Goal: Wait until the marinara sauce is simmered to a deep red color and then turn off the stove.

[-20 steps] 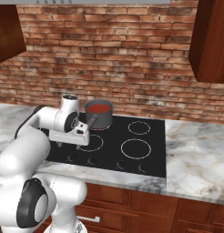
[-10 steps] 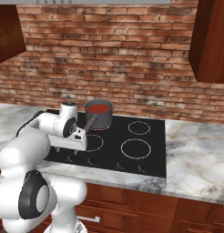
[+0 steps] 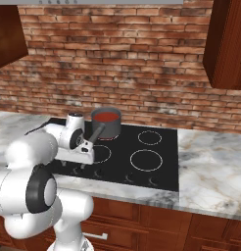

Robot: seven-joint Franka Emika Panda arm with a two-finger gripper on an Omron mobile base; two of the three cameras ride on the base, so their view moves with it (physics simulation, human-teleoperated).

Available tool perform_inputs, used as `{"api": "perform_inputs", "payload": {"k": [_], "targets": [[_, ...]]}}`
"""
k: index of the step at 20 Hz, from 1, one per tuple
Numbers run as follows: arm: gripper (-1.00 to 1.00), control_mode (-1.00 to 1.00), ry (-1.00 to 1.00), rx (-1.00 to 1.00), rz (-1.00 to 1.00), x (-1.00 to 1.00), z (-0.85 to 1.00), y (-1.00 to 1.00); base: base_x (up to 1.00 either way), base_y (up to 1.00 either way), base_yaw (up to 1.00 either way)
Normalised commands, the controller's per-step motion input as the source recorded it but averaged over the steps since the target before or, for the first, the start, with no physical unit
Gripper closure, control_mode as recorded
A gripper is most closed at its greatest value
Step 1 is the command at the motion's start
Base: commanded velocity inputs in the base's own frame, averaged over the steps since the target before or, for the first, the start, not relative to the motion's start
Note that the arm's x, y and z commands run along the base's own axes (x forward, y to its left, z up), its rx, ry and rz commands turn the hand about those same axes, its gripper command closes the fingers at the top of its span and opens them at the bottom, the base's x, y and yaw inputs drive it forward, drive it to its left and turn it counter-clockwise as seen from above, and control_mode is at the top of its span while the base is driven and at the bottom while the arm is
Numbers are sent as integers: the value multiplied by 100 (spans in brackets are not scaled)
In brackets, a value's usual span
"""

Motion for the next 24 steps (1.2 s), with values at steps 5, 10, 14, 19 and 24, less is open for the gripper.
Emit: {"api": "perform_inputs", "payload": {"k": [5, 10, 14, 19, 24], "targets": [[-100, -100, 5, 0, 0, 26, -12, 0, 0, 0, 0], [-100, -100, 4, 0, 0, 26, -13, 0, 0, 0, 0], [-100, -100, 1, 0, 0, 20, -16, 0, 0, 0, 0], [-100, -100, -4, -1, 0, 5, -24, 1, 0, 0, 0], [-100, -100, -2, 0, 0, 0, -8, 0, 0, 0, 0]]}}
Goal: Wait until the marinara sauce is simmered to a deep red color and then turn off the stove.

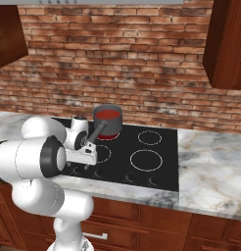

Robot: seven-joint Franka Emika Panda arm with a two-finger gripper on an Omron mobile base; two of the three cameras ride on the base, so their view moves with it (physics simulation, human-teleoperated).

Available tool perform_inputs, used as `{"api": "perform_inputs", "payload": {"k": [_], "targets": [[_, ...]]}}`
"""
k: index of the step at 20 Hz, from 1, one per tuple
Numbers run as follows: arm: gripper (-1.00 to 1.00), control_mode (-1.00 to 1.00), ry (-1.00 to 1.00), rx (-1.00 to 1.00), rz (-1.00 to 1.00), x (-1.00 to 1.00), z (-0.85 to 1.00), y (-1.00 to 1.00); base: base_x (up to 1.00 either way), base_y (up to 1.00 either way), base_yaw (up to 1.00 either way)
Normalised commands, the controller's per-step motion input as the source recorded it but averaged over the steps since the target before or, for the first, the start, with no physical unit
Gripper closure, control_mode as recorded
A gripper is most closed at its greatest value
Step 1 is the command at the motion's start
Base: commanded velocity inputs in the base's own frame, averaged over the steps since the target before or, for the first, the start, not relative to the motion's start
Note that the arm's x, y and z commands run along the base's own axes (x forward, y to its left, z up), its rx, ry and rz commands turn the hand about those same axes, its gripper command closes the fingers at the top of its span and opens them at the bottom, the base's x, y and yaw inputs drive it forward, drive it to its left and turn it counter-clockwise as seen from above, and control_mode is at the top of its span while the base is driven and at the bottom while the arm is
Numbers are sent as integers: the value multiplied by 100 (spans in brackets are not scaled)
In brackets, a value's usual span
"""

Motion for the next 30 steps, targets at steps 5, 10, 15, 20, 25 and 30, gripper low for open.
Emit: {"api": "perform_inputs", "payload": {"k": [5, 10, 15, 20, 25, 30], "targets": [[-100, -100, -3, 0, 0, -28, -6, 0, 0, 0, 0], [-100, -100, 0, 0, 0, 0, 0, 0, 0, 0, 0], [-100, -100, 0, 0, -1, 5, -4, 0, 0, 0, 0], [-100, -100, 0, 0, -6, 22, -6, 0, 0, 0, 0], [-100, -100, 0, 0, -9, 25, -9, 0, 0, 0, 0], [-100, -100, -1, 0, -6, 7, -9, 0, 0, 0, 0]]}}
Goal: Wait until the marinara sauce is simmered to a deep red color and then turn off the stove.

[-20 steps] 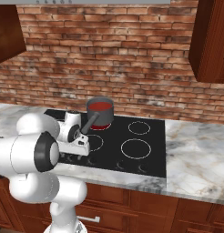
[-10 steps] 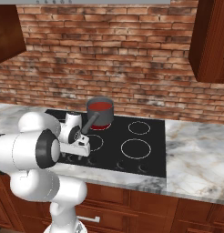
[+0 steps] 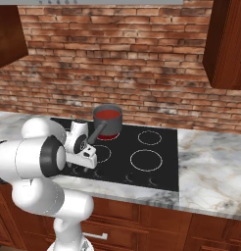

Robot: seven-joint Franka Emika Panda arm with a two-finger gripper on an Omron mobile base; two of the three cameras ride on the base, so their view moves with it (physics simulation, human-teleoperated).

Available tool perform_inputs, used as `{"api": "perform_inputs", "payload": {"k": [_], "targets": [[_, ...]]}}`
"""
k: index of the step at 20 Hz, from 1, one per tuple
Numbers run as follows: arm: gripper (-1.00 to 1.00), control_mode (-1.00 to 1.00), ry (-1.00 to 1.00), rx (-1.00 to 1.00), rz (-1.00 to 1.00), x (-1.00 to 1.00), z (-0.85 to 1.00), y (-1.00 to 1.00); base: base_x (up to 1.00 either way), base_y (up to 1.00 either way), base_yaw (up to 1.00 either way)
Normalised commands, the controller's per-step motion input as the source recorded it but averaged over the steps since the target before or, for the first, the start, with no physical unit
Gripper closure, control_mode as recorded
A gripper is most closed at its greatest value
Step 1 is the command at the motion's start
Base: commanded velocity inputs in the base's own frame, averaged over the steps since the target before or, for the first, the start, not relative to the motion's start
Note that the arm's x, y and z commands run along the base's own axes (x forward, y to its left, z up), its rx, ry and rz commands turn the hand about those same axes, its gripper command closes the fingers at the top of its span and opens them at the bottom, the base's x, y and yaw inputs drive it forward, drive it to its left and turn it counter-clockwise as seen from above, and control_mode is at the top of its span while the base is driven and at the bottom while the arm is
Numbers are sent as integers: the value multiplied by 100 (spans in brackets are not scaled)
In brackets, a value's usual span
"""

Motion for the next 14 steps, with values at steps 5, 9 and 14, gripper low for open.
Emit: {"api": "perform_inputs", "payload": {"k": [5, 9, 14], "targets": [[-100, -100, -1, 0, -2, 0, -5, 0, 0, 0, 0], [100, -100, 0, 0, 0, 0, 0, 0, 0, 0, 0], [100, -100, 0, 0, 0, 0, 0, 0, 0, 0, 0]]}}
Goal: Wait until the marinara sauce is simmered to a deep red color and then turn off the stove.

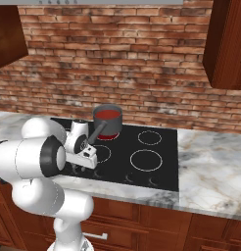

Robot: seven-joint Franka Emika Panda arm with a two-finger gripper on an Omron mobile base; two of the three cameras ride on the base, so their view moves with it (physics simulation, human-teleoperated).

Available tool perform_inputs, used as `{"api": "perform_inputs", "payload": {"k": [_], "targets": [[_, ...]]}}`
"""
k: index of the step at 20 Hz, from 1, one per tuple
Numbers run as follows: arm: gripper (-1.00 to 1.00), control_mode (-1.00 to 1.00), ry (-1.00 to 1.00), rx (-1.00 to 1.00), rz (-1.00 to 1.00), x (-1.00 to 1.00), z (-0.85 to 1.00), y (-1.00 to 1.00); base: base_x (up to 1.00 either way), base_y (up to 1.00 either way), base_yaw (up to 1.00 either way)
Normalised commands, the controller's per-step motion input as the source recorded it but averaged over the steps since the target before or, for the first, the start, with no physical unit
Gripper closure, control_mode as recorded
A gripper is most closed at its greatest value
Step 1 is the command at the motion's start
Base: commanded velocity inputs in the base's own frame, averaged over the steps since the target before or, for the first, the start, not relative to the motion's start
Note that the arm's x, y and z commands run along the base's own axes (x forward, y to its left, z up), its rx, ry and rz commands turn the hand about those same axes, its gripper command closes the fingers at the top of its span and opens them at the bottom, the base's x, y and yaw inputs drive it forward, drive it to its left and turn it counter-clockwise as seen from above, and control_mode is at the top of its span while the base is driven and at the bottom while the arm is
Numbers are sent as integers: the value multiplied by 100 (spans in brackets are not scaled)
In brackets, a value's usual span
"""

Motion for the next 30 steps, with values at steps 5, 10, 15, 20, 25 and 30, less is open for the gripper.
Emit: {"api": "perform_inputs", "payload": {"k": [5, 10, 15, 20, 25, 30], "targets": [[100, -100, 0, 0, -1, 0, 0, 0, 0, 0, 0], [100, -100, 2, 4, -22, 0, -2, 0, 0, 0, 0], [100, -100, 15, 7, -42, 0, -10, 0, 0, 0, 0], [100, -100, 15, 6, -56, -2, -23, 0, 0, 0, 0], [100, -100, 14, 2, -66, -26, -43, 0, 0, 0, 0], [100, -100, 7, 0, -78, -41, -48, 0, 0, 0, 0]]}}
